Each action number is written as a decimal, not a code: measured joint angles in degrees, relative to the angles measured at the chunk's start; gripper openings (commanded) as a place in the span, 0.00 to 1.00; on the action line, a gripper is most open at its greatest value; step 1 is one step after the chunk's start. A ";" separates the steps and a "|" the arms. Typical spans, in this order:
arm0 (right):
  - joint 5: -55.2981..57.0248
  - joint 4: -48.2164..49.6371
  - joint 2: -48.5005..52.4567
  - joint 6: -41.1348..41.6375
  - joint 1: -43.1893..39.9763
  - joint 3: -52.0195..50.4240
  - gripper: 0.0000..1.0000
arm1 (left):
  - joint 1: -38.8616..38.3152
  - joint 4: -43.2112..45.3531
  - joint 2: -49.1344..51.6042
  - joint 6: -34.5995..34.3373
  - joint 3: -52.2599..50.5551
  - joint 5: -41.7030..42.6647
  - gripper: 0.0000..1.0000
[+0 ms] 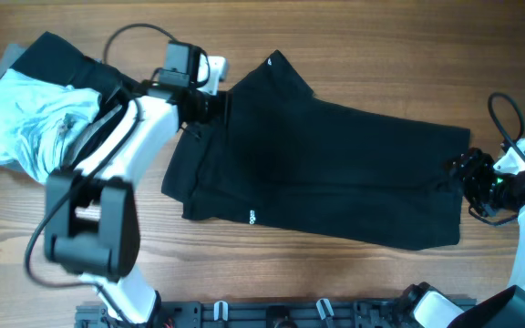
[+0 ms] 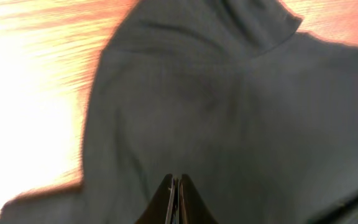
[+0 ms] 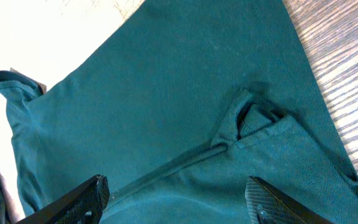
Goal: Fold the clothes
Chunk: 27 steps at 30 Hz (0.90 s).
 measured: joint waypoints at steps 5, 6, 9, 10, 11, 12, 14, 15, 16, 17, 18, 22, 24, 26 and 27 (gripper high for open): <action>-2.14 -0.63 0.00 -4.55 0.04 0.00 0.76 | -0.33 6.27 8.33 3.13 0.00 0.22 0.04; -2.56 -1.20 0.00 -5.84 0.31 0.00 0.75 | -0.24 6.56 9.55 3.30 0.00 -0.55 0.04; -3.21 -2.01 0.00 -8.55 2.08 0.00 0.77 | 0.81 7.58 11.80 1.88 0.74 -4.15 0.04; -3.37 -1.95 0.00 -9.05 3.02 0.00 0.78 | 1.20 7.76 12.15 0.15 1.31 -5.88 0.04; -3.37 -1.95 0.00 -9.46 3.80 0.00 0.79 | 1.84 7.78 12.52 -1.79 2.01 -7.61 0.04; -3.30 -1.88 0.00 -9.68 4.76 0.00 0.79 | 2.51 7.80 12.70 -3.04 2.36 -8.72 0.04; -3.23 -1.55 0.20 -10.23 7.56 -0.02 0.79 | 5.64 7.78 12.94 -6.49 2.86 -10.84 0.04; -3.02 -1.42 0.48 -10.32 8.76 -0.02 0.79 | 8.39 7.82 12.96 -8.20 2.93 -11.58 0.04; -2.43 -1.09 1.49 -10.43 11.10 -0.02 0.79 | 11.37 7.74 12.96 -9.42 3.04 -12.04 0.04; -0.76 -0.15 2.27 -10.23 12.81 -0.02 0.80 | 14.03 7.69 12.96 -10.25 3.17 -12.35 0.04; 0.52 0.81 3.13 -9.90 14.23 -0.02 0.79 | 16.39 7.45 12.96 -10.84 3.19 -12.28 0.04; 3.98 5.07 7.04 -7.61 18.51 -0.13 0.71 | 22.18 7.28 12.85 -11.08 3.17 -10.08 0.10; 4.68 6.84 8.44 -5.95 19.58 -0.13 0.62 | 21.92 7.32 12.74 -10.82 3.13 -9.99 0.17; 5.01 8.35 9.57 -4.33 20.44 -0.13 0.59 | 21.38 7.28 12.52 -10.32 3.08 -10.05 0.26; 5.11 9.11 10.27 -3.76 20.98 -0.13 0.59 | 21.05 7.23 12.41 -10.12 3.02 -9.99 0.29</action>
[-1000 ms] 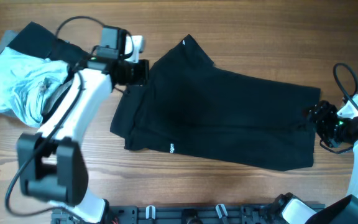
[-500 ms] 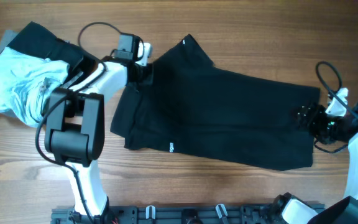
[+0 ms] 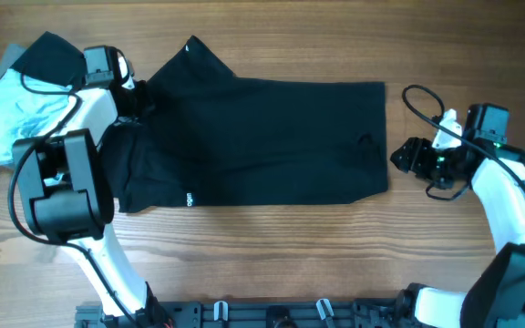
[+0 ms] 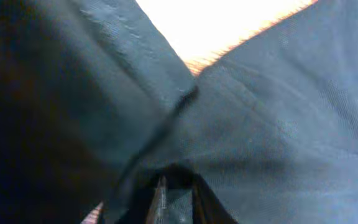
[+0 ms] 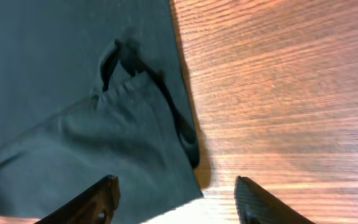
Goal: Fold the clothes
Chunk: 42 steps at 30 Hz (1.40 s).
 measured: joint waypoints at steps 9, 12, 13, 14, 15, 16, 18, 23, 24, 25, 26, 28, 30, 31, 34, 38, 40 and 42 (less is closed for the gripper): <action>0.17 14.45 7.52 1.79 7.91 -0.11 0.60 | -2.58 -10.97 -9.51 1.14 -2.05 -0.02 0.45; 0.42 9.33 7.72 3.13 8.57 -0.04 0.63 | -2.58 -19.10 -18.03 1.09 -1.97 -0.07 0.46; 0.74 6.64 7.76 3.61 8.57 -0.09 0.67 | -2.58 -21.53 -20.09 1.09 -1.92 -0.02 0.47; 1.07 4.31 7.87 4.15 8.57 -0.11 0.70 | -2.58 -24.72 -21.73 1.09 -1.88 -0.04 0.49; 1.20 3.19 7.98 4.52 8.57 -0.11 0.69 | -2.58 -26.97 -22.47 1.09 -1.88 -0.02 0.50; 1.33 0.24 8.02 4.74 8.57 -0.09 0.70 | -2.58 -28.94 -22.73 1.11 -1.88 -0.04 0.50; 2.23 -4.09 8.17 5.01 8.57 -0.09 0.70 | -2.58 -32.92 -22.67 1.11 -2.12 -0.04 0.51; 5.79 -5.49 8.20 5.55 8.57 -0.11 0.54 | -2.58 -34.47 -22.67 1.11 -6.60 -0.20 0.54; 5.97 -5.07 8.20 5.70 8.57 -0.11 0.54 | -2.58 -33.29 -22.62 1.11 -7.76 -0.17 0.54; 6.12 -4.61 8.20 5.66 8.57 -0.11 0.54 | -2.58 -31.06 -22.69 1.11 -9.35 -0.02 0.54; 6.14 -3.89 8.22 5.57 8.57 -0.11 0.50 | -2.58 -28.46 -22.60 1.11 -12.24 0.42 0.52; 5.22 -2.32 8.22 4.92 8.57 -0.11 0.54 | -2.58 -25.62 -22.53 1.11 -15.39 2.62 0.50; 4.42 -0.02 8.22 3.58 8.57 -0.09 0.56 | -2.58 -23.37 -22.53 1.09 -17.00 5.09 0.50; 4.20 0.57 8.22 3.13 8.57 0.09 0.57 | -2.58 -22.60 -22.53 1.09 -17.62 6.29 0.51; 3.34 1.88 8.04 1.95 8.57 1.97 0.60 | -2.58 -22.45 -22.53 1.07 -18.25 7.41 0.56; 0.11 8.20 7.08 0.07 9.29 3.82 0.61 | -2.58 -21.53 -22.53 1.09 -18.27 7.63 0.58; -0.13 11.91 7.10 -0.44 10.97 3.82 0.63 | -2.58 -20.79 -22.53 1.09 -18.27 7.67 0.58; 0.09 15.39 7.50 -0.68 12.85 3.82 0.63 | -2.58 -20.74 -22.53 1.09 -18.27 7.69 0.58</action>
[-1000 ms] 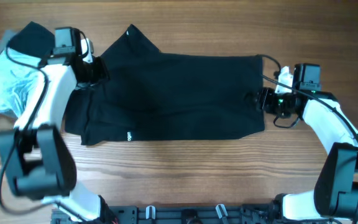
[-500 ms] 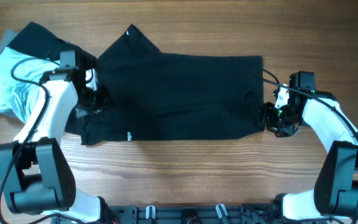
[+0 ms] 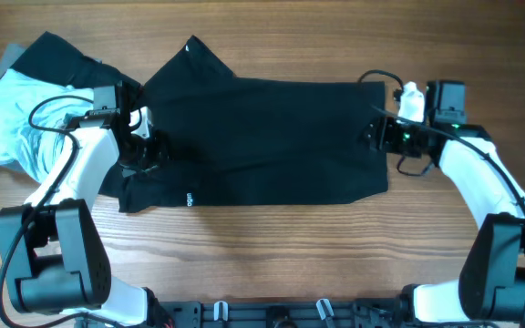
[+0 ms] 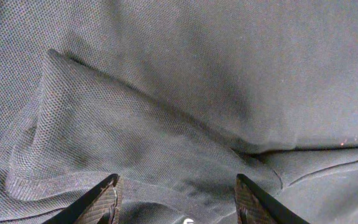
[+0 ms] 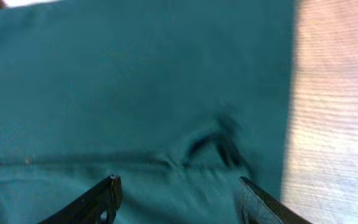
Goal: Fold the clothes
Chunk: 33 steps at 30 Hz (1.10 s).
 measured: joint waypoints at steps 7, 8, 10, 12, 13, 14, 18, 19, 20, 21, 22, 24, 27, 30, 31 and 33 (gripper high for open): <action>3.43 6.56 7.02 -1.29 5.70 0.00 0.56 | -1.36 -0.02 0.00 0.00 0.00 0.13 0.59; 4.76 6.16 7.69 -1.01 6.25 0.00 0.55 | -1.86 0.00 0.00 0.00 0.00 0.13 0.59; 7.26 5.33 8.59 0.26 6.82 0.00 0.53 | -2.58 0.00 0.00 0.00 -0.02 0.13 0.59; 9.68 4.66 8.72 1.20 6.80 0.00 0.53 | -2.91 0.00 0.00 0.00 -0.02 0.13 0.59; 10.64 4.00 8.72 1.66 6.80 0.00 0.49 | -3.02 0.00 0.00 0.00 -0.02 0.13 0.59; 11.43 3.34 8.72 2.01 6.80 0.00 0.45 | -3.06 0.00 0.00 0.00 -0.02 0.13 0.59; 12.76 2.27 8.70 2.67 6.80 0.00 0.22 | -3.06 0.00 0.00 0.00 -0.02 0.13 0.59; 12.72 2.19 8.70 2.84 6.80 0.00 0.15 | -3.06 0.02 0.00 0.00 -0.02 0.13 0.59; 12.39 1.84 8.70 2.69 6.80 0.00 0.06 | -3.06 0.09 0.00 0.00 -0.02 0.13 0.59; 11.58 1.38 8.70 2.25 6.80 0.00 0.04 | -3.06 0.26 0.00 0.00 -0.02 0.13 0.59; 10.60 1.01 8.70 1.75 6.80 0.00 0.04 | -3.06 0.28 0.00 0.00 -0.02 0.13 0.59; 9.75 0.33 8.66 1.64 6.80 0.00 0.04 | -3.06 0.28 0.00 0.00 -0.02 0.13 0.59; 9.27 -1.36 7.76 1.57 6.80 0.00 0.04 | -3.06 0.28 0.00 0.00 -0.02 0.13 0.59; 10.10 -3.52 3.89 2.25 6.80 0.00 0.04 | -3.06 0.28 0.00 0.00 -0.02 0.13 0.59; 10.43 -4.52 1.86 2.49 6.80 0.00 0.04 | -3.06 0.28 0.00 0.00 -0.02 0.13 0.59; 11.17 -6.05 -2.54 3.28 6.80 0.00 0.04 | -3.06 0.31 -0.02 0.00 -0.02 0.13 0.59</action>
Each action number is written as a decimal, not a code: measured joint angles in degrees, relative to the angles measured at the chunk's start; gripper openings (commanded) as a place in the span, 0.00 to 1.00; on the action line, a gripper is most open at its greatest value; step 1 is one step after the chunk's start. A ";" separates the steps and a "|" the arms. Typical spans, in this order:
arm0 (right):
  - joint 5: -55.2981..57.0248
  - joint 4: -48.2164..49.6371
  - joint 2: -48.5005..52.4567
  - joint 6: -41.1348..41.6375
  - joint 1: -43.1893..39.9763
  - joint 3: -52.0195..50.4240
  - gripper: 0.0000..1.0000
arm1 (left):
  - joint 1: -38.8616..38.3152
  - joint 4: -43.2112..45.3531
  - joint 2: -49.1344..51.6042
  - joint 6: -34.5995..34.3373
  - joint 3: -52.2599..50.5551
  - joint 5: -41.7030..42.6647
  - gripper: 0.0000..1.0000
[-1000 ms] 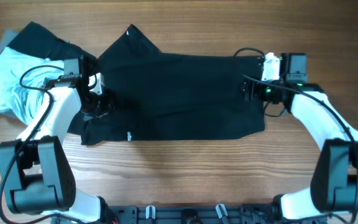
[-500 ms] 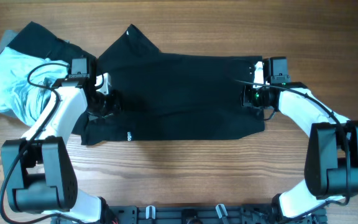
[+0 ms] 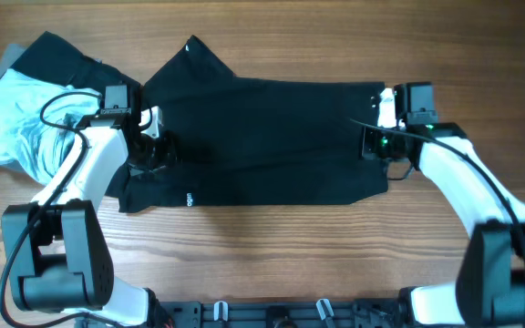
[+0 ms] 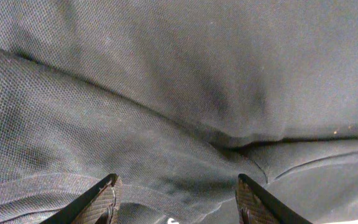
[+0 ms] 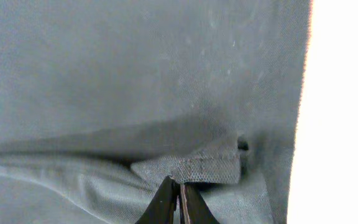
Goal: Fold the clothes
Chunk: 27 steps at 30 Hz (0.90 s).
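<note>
A black shirt [image 3: 262, 141] lies spread flat across the middle of the table, its collar end to the left. Over the creased left part of the shirt, my left gripper [image 3: 158, 146] is open. In the left wrist view the left gripper [image 4: 176, 205] has its fingers [image 4: 107, 199] wide apart above a diagonal fold of dark cloth [image 4: 166, 93]. My right gripper [image 3: 372, 144] is at the shirt's right end. In the right wrist view the right gripper [image 5: 179, 200] is shut on a small turned-up flap [image 5: 191, 168] of the hem.
A pile of other clothes sits at the far left: a light blue garment [image 3: 16, 118] with a dark one [image 3: 57, 55] behind it. The arms' mounting rail [image 3: 290, 314] runs along the front edge. Bare wood [image 3: 481, 55] shows right of the shirt.
My right gripper, open above the shirt's right end before, is now shut on the small hem flap there. The left gripper stays open and has shifted slightly over the same fold.
The shirt lay slanted, my left gripper shut on its upper left and the right open at its right end. Then it lay straight and further left, the right gripper over bare wood. Later both were open over the ends; now the right is shut.
</note>
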 measured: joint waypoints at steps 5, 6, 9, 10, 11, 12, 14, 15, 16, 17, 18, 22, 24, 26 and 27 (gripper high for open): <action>1.57 -6.82 -9.57 1.14 0.00 0.00 0.04 | 0.00 0.02 0.02 0.00 0.00 0.00 0.59; 1.60 -8.44 -10.86 1.29 0.00 0.00 0.05 | 0.00 0.02 0.02 0.00 0.00 0.00 0.59; 1.64 -14.29 -12.31 1.77 0.00 0.02 0.04 | 0.00 0.04 0.02 0.00 0.00 0.00 0.60; 1.68 -16.57 -12.35 2.03 0.00 0.02 0.04 | 0.00 0.04 0.02 0.00 0.00 0.00 0.60; 1.79 -19.28 -12.35 2.43 0.00 0.00 0.04 | 0.00 0.00 0.00 0.00 0.00 0.00 0.60; 1.79 -21.88 -12.35 2.91 0.00 0.00 0.04 | 0.00 0.00 0.02 0.00 0.00 0.00 0.60; 1.81 -27.76 -12.35 3.85 0.00 0.00 0.04 | 0.00 -0.11 0.02 0.00 0.00 0.02 0.60; 1.79 -29.73 -12.35 4.33 0.00 0.02 0.04 | 0.00 -0.02 0.02 0.00 0.00 0.00 0.60; 1.70 -32.52 -12.35 4.72 0.00 0.00 0.04 | 0.00 -0.04 0.00 0.00 0.00 -0.02 0.60; 1.53 -34.10 -12.35 5.16 0.00 0.00 0.04 | 0.00 -0.07 0.02 0.00 0.00 -0.02 0.60; 1.49 -35.04 -12.35 5.81 0.00 0.00 0.04 | 0.00 -0.07 0.02 0.00 0.00 -0.02 0.60; 1.33 -31.41 -12.35 6.62 0.00 0.00 0.04 | 0.00 0.00 0.02 0.00 0.00 -0.02 0.61; 1.36 -27.32 -12.35 6.75 0.00 0.00 0.04 | 0.00 0.13 0.02 0.00 0.00 -0.02 0.61; 1.38 -22.93 -12.35 7.10 0.00 0.00 0.04 | 0.00 0.15 0.02 0.00 0.00 -0.02 0.61; 1.57 -21.79 -12.35 7.58 0.00 0.00 0.04 | 0.00 0.11 0.02 0.00 0.00 -0.02 0.61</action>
